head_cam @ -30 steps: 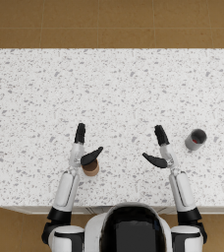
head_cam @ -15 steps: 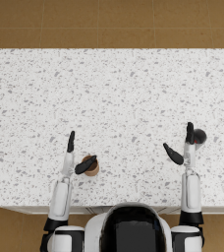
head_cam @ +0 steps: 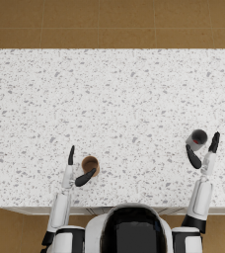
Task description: Pick up two cups and pour the berry on the right into the cup on the left
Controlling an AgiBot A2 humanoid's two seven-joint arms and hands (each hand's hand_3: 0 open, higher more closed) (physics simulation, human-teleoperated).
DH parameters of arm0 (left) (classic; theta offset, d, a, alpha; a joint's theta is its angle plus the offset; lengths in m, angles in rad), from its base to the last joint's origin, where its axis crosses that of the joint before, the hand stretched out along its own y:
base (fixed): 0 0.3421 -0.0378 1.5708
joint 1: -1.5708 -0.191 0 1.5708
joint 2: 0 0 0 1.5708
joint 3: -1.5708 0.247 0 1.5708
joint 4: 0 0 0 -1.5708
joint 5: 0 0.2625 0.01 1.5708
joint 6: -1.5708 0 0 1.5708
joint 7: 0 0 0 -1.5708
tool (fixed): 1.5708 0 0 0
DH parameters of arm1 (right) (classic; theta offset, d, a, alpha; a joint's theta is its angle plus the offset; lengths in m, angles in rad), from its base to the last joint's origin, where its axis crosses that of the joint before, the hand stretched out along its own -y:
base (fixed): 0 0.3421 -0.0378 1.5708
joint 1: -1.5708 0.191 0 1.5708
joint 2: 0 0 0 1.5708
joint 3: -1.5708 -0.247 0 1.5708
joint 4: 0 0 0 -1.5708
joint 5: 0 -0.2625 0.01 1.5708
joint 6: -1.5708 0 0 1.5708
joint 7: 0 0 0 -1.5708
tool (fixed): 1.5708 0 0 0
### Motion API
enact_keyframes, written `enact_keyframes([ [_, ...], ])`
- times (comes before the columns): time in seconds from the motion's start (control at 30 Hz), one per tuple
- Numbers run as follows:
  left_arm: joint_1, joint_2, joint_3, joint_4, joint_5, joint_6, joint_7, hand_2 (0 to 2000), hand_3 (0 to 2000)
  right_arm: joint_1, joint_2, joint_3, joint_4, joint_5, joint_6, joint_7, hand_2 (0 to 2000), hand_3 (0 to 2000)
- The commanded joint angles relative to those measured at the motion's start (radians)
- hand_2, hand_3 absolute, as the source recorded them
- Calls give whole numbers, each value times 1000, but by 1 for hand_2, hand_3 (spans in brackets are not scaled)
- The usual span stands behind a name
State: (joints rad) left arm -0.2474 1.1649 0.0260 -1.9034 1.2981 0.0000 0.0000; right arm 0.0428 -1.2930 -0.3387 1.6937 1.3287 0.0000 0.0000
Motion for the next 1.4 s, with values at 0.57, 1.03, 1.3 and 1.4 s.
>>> enact_keyframes([
  [0.57,14,41,80,228,0,0,0,0,0,85,-6,44,-307,0,0,0,0,0],
  [1.03,60,78,114,278,0,3,-4,0,0,202,-12,118,-540,1,-25,0,0,0],
  [1.3,84,92,128,280,0,-2,-5,1361,327,262,-15,139,-639,1,-20,1,0,0],
  [1.4,86,91,140,294,0,-22,-6,2000,1280,261,-18,141,-617,1,-16,1,2000,980],
])
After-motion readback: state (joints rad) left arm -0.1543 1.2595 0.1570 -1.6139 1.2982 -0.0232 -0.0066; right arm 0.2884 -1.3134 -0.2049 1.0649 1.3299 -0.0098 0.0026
